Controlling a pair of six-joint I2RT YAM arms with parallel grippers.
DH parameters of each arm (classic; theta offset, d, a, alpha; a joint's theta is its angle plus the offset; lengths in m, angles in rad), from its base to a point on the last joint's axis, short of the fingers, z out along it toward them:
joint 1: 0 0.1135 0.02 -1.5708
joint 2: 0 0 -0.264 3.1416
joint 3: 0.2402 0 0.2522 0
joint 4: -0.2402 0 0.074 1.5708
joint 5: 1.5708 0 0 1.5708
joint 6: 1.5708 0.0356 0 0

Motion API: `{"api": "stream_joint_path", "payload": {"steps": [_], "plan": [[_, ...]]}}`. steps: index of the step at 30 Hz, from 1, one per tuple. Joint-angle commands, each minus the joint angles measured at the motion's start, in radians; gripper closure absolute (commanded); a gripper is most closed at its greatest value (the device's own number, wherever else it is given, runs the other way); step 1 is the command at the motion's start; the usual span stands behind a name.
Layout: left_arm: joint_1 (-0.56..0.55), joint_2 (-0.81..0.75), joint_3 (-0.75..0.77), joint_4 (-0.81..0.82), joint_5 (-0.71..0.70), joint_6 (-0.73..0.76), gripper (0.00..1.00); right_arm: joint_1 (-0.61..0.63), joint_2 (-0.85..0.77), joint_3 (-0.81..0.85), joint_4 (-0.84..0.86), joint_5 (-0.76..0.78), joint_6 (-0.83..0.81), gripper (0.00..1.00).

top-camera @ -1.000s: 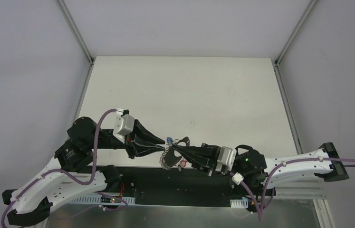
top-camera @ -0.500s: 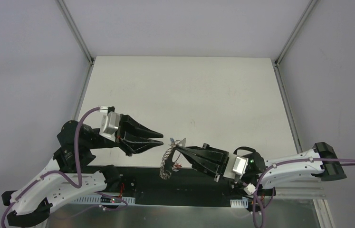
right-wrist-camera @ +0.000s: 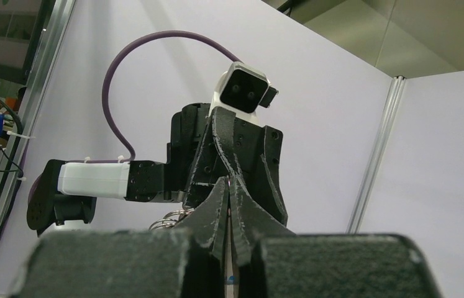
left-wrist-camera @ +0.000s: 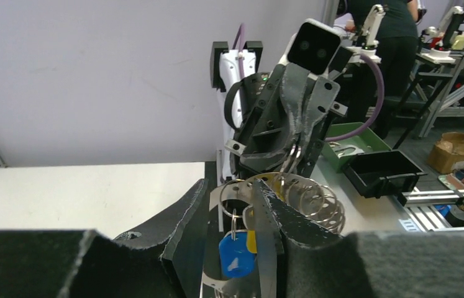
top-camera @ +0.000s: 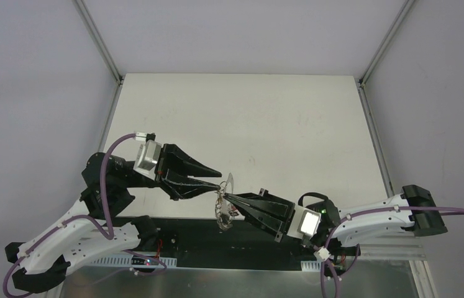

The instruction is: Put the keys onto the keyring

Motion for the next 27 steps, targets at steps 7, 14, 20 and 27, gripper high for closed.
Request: {"api": "stream_joint_path", "payload": {"steps": [7,14,20,27], "plan": [[-0.004,-0.056,-0.004,0.108,0.071,-0.033,0.67,-0.031,-0.011,0.066,0.123,-0.043,-0.002,1.00],[-0.004,-0.067,-0.011,0.105,0.079,-0.033,0.66,-0.055,-0.008,0.068,0.124,-0.056,0.045,1.00],[-0.003,-0.053,-0.012,0.131,0.089,-0.048,0.66,-0.093,0.012,0.089,0.124,-0.061,0.110,1.00],[-0.003,-0.041,-0.014,0.139,0.089,-0.043,0.65,-0.111,0.029,0.103,0.124,-0.111,0.149,1.00]]}}
